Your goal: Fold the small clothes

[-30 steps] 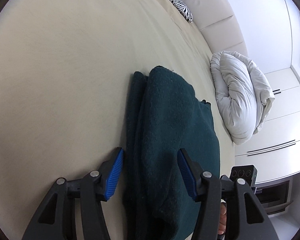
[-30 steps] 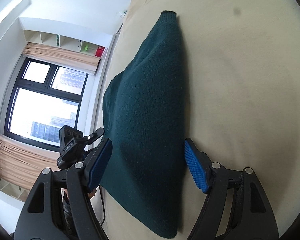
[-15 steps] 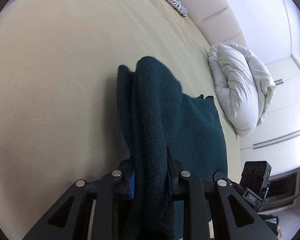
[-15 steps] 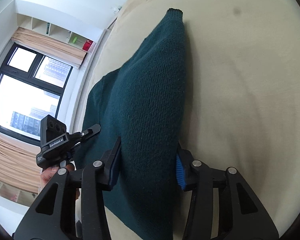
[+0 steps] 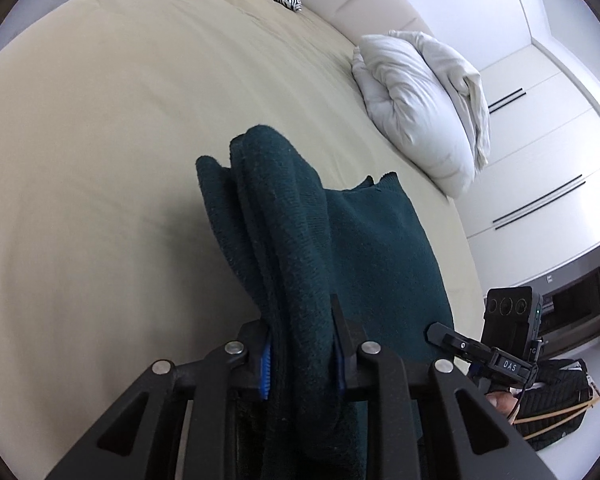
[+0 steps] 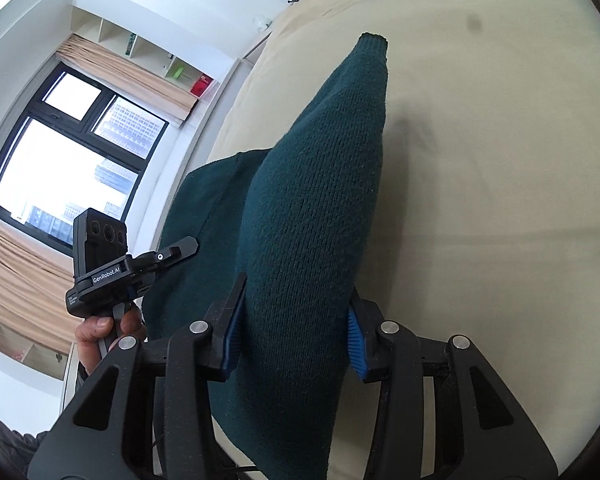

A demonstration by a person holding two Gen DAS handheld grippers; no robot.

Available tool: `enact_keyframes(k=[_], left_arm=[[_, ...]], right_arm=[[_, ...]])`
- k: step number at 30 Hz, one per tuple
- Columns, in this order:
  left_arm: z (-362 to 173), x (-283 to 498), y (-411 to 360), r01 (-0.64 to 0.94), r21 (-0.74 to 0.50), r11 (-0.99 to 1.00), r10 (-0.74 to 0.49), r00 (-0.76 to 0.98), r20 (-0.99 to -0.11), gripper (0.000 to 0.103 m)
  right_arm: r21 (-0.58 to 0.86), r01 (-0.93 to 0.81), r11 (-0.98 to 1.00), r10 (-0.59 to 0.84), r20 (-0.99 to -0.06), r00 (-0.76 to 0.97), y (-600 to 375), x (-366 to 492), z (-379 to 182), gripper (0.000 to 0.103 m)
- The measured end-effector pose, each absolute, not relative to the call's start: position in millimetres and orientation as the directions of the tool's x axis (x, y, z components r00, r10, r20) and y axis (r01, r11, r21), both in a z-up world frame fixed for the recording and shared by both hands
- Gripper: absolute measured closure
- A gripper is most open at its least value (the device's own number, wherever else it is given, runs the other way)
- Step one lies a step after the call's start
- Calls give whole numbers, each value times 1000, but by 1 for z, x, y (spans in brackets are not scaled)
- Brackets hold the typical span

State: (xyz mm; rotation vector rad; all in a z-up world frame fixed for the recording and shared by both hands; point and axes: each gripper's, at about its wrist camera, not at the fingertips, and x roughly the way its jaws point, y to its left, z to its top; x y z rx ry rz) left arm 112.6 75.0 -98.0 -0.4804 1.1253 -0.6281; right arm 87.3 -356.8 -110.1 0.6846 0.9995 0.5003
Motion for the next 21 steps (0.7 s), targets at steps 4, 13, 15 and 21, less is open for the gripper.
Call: enact_keyframes(k=[4, 13, 15, 21], left_arm=[[-122, 95, 68, 193, -642, 742, -670, 259, -696, 78], [-162, 86, 80, 109, -670, 735, -672, 248, -697, 76], [-161, 87, 77, 107, -669, 735, -671, 251, -698, 75], [-148, 76, 81, 105, -660, 744, -657, 294, -694, 74]], right_arm=[[724, -53, 688, 662, -595, 456, -364, 54, -122, 63], [790, 44, 611, 680, -553, 481, -378, 19, -182, 61], [790, 43, 612, 679, -552, 484, -378, 19, -183, 60], [798, 86, 597, 664, -551, 505, -381, 19, -175, 56]])
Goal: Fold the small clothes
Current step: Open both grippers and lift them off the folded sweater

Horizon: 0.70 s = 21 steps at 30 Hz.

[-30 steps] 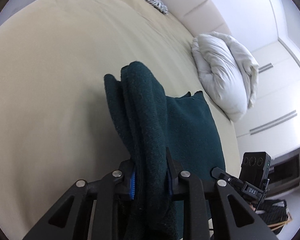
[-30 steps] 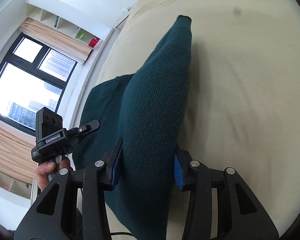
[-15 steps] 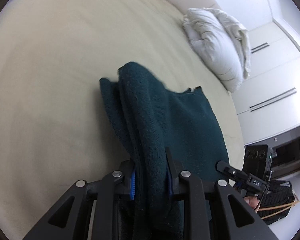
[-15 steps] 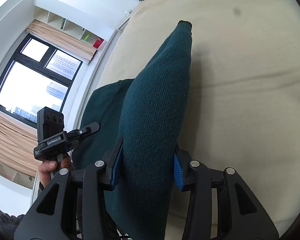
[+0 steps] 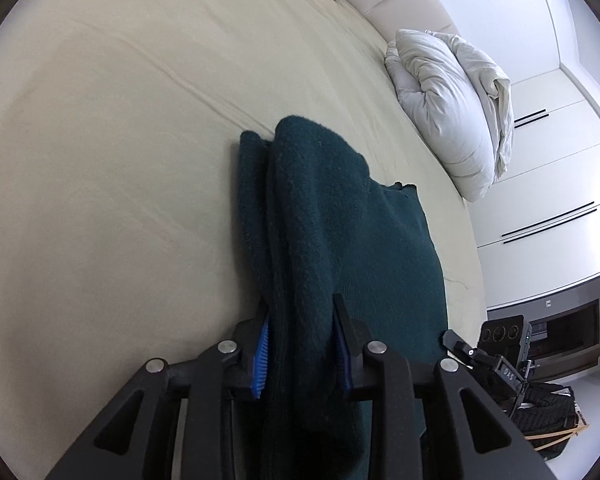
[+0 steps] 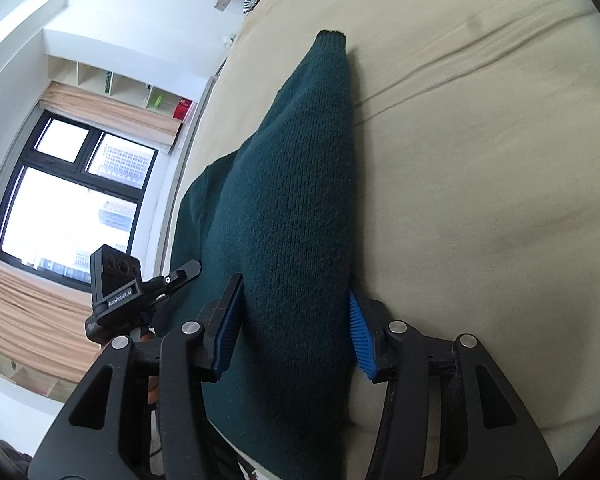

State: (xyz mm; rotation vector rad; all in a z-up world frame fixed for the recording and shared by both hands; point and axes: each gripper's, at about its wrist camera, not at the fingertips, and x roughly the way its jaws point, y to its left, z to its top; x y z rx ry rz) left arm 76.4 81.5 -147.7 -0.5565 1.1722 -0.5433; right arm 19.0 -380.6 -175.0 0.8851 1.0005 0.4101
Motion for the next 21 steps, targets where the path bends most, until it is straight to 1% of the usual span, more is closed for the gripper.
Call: enact_keyframes(k=[4, 6, 10, 13, 15, 16, 18, 19, 20, 21], left_arm=[[-119, 61, 84, 146, -594, 791, -599, 384, -703, 74], [-101, 50, 86, 169, -552, 817, -563, 443, -698, 74], [-72, 26, 73, 236, -458, 857, -509, 529, -679, 74], [-61, 14, 57, 285, -411, 866, -499, 551, -669, 70], [-62, 8, 49, 296, -386, 874, -486, 554, -676, 70], [-61, 3, 44, 299, -361, 883, -469, 565, -679, 68], [-56, -9, 39, 305, -289, 907, -420, 612, -671, 62], [-51, -15, 36, 307, -247, 919, -392, 640, -661, 56], [-46, -22, 33, 306, -186, 934, -351, 682, -641, 45], [-39, -31, 31, 294, -127, 947, -308, 728, -613, 38]], right_arm=[[798, 103, 593, 621, -536, 572, -411, 6, -166, 55], [779, 103, 619, 585, -544, 601, -414, -7, -154, 55], [672, 82, 736, 475, -598, 645, -401, -25, -124, 55], [637, 34, 770, 465, -597, 654, -381, -25, -103, 55], [601, 17, 799, 443, -607, 659, -365, -24, -93, 55], [585, 13, 811, 430, -610, 666, -360, -24, -88, 55], [543, -6, 840, 400, -611, 683, -349, -25, -76, 55], [514, -16, 858, 380, -612, 694, -340, -24, -69, 55], [474, -23, 880, 348, -612, 710, -333, -26, -61, 55], [433, -25, 901, 314, -612, 726, -325, -28, -53, 54]])
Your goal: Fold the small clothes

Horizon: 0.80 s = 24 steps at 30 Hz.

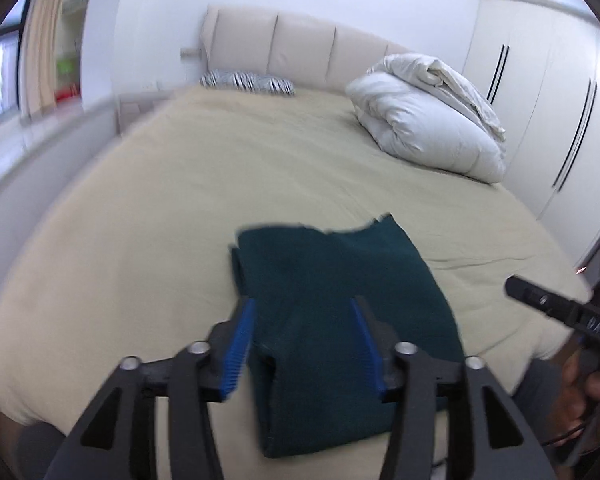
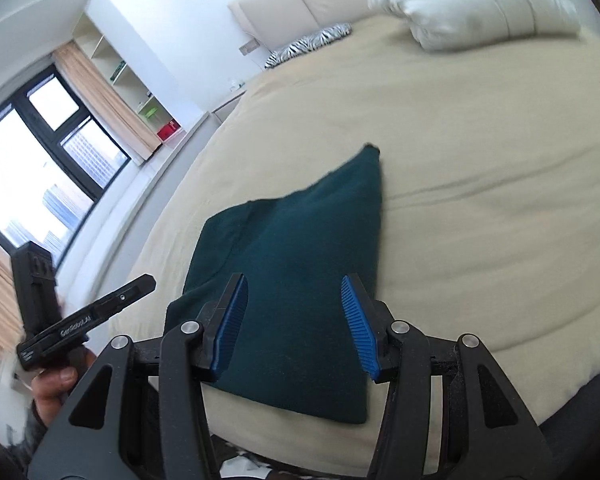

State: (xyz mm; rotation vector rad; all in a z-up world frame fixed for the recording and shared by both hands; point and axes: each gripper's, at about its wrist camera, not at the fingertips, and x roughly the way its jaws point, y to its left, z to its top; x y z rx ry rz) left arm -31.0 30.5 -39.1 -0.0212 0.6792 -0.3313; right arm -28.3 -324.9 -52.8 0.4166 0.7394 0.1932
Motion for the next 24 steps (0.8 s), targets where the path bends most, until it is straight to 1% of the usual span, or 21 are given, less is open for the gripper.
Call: enact_keyframes(k=[1, 2, 4, 5, 6, 7, 9, 10, 12, 13, 14, 16, 18, 20, 21, 22, 23, 24], left_arm=[[-30, -41, 29, 264, -62, 962, -253, 786, -565, 20], [-23, -48, 30, 241, -30, 970, -221, 824, -522, 0], [-5, -67, 32, 210, 6, 978, -191, 899, -394, 0], [2, -71, 33, 211, 14, 977, -192, 915, -355, 0], [9, -76, 32, 206, 24, 978, -188, 928, -322, 0], [15, -80, 30, 182, 40, 983, -162, 942, -295, 0], [24, -85, 28, 140, 72, 987, -117, 957, -266, 0], [31, -88, 26, 127, 87, 988, -102, 964, -245, 0], [40, -95, 27, 114, 96, 989, -91, 972, -216, 0], [44, -98, 29, 92, 90, 992, -70, 973, -221, 0], [48, -97, 29, 71, 96, 993, -44, 967, -253, 0], [53, -91, 30, 85, 86, 993, -56, 953, -296, 0], [49, -85, 31, 74, 64, 995, -49, 942, -331, 0], [39, -77, 31, 57, 76, 995, -24, 923, -385, 0], [32, -72, 29, 55, 91, 994, -11, 908, -419, 0], [23, -69, 28, 60, 99, 993, -9, 894, -448, 0], [15, -64, 26, 69, 98, 993, -12, 873, -488, 0], [5, -60, 24, 79, 86, 993, -22, 850, -527, 0]], right_arm=[[389, -21, 921, 275, -609, 744, -319, -30, -46, 54], [350, -10, 937, 234, -604, 762, -314, -32, -39, 53], [284, 22, 959, 150, -569, 808, -307, -38, -24, 34], [259, 39, 965, 109, -531, 841, -307, -42, -16, 19], [240, 50, 969, 78, -494, 866, -310, -54, -7, 11], [217, 62, 974, 44, -454, 890, -307, -60, 0, 9], [151, 109, 982, -41, -396, 917, -302, -69, 11, 0], [111, 136, 984, -86, -367, 926, -298, -74, 17, 0], [71, 131, 989, -102, -320, 942, -295, -85, 29, 0], [63, 128, 990, -103, -311, 945, -296, -88, 33, 0], [55, 131, 990, -109, -302, 947, -294, -90, 38, 0], [48, 147, 988, -127, -289, 949, -291, -94, 48, 0], [59, 145, 988, -124, -277, 953, -287, -98, 62, 0], [67, 136, 988, -112, -282, 953, -286, -100, 71, 0], [65, 131, 989, -107, -295, 950, -284, -102, 75, 0], [54, 131, 990, -107, -327, 939, -283, -100, 77, 0], [41, 138, 990, -112, -383, 917, -282, -94, 76, 0], [43, 138, 990, -107, -420, 901, -284, -93, 74, 0]])
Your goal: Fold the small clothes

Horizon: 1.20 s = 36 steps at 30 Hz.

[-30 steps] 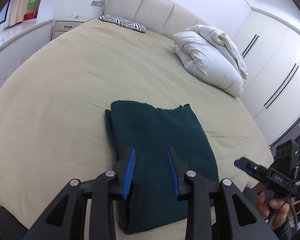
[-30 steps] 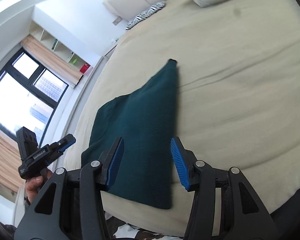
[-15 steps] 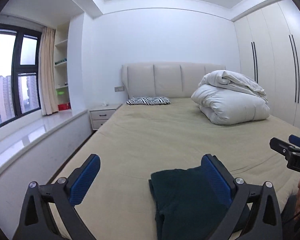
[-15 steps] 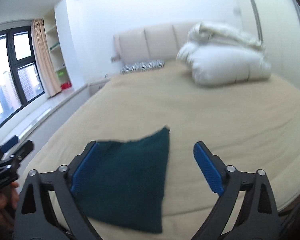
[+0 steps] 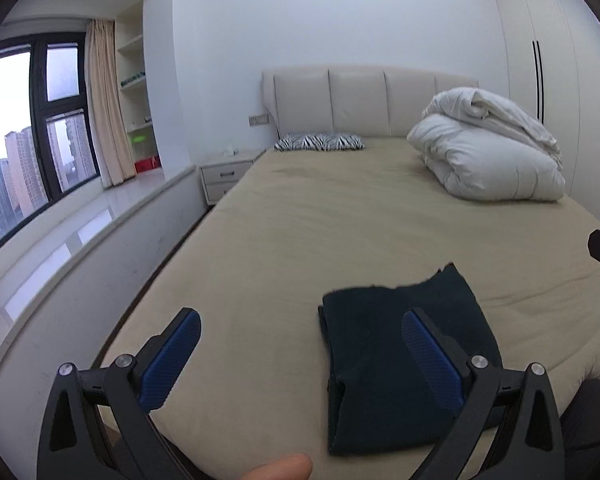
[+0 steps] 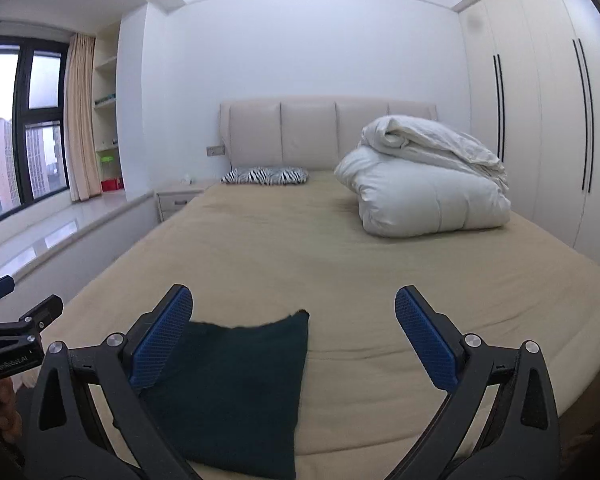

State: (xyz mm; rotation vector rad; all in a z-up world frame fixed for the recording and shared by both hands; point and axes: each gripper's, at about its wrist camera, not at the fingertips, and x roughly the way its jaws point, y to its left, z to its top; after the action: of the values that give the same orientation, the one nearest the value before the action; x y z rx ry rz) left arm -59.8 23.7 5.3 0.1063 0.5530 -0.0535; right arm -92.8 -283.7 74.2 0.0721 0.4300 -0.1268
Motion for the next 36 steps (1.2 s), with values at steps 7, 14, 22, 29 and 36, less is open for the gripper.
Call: enact_keyframes(k=[7, 14, 22, 29, 36], left_arm=[[-52, -55, 17, 94, 63, 994, -21, 700, -713, 0], [-62, -54, 26, 73, 30, 997, -25, 653, -757, 0], [-60, -55, 30, 67, 23, 997, -26, 645, -763, 0], [-61, -52, 33, 69, 21, 997, -29, 644, -765, 0], [-62, -52, 33, 70, 21, 997, -29, 643, -765, 0]], right_arm=[[118, 183, 976, -62, -655, 753, -291, -73, 8, 0], [57, 213, 975, -99, -749, 655, -292, -55, -36, 0], [24, 178, 984, -91, -787, 610, -282, -46, -64, 0], [19, 161, 987, -85, -785, 613, -276, -46, -60, 0], [23, 154, 988, -76, -789, 610, -273, -45, -56, 0]])
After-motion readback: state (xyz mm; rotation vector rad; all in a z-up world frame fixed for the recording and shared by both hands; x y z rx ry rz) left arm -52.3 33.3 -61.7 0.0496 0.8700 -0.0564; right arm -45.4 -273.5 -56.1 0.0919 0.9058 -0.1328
